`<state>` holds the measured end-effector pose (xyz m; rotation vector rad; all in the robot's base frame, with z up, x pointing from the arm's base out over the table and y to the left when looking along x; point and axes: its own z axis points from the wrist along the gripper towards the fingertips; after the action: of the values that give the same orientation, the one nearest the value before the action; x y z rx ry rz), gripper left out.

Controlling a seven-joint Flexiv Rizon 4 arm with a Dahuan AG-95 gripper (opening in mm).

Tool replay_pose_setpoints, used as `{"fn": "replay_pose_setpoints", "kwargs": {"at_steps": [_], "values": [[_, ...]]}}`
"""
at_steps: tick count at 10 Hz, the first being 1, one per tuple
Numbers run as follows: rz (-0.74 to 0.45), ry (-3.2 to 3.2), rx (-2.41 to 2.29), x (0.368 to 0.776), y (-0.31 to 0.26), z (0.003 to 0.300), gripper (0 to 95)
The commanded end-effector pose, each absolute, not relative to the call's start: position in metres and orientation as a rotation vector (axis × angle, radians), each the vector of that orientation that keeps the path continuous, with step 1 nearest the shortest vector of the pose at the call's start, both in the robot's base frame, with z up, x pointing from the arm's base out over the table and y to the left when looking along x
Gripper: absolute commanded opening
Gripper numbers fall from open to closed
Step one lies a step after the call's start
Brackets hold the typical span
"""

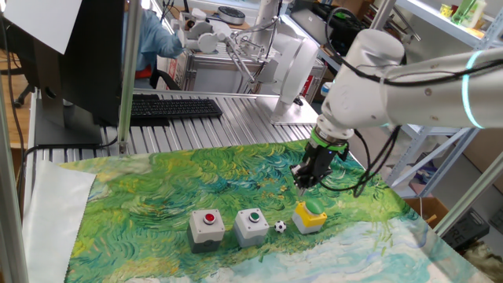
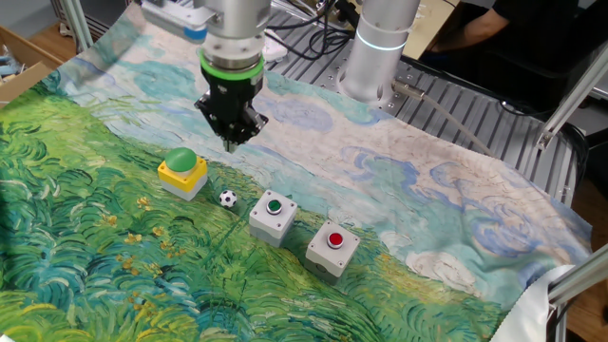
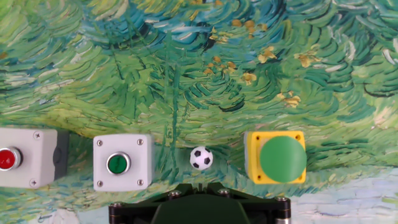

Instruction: Press three buttons from left to right in sequence

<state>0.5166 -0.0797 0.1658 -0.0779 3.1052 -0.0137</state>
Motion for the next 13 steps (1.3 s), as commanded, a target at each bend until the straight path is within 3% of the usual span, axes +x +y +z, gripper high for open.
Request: {"fn": "replay_pose_setpoints", "kwargs": {"at_steps": [1,13], "values": [[-0.03,3.098,-0.083,0.513,-0.0805,0.1676,0.0],[-0.008,3.077,-0.375,0.513,-0.0805,0.1676,0.0]]}}
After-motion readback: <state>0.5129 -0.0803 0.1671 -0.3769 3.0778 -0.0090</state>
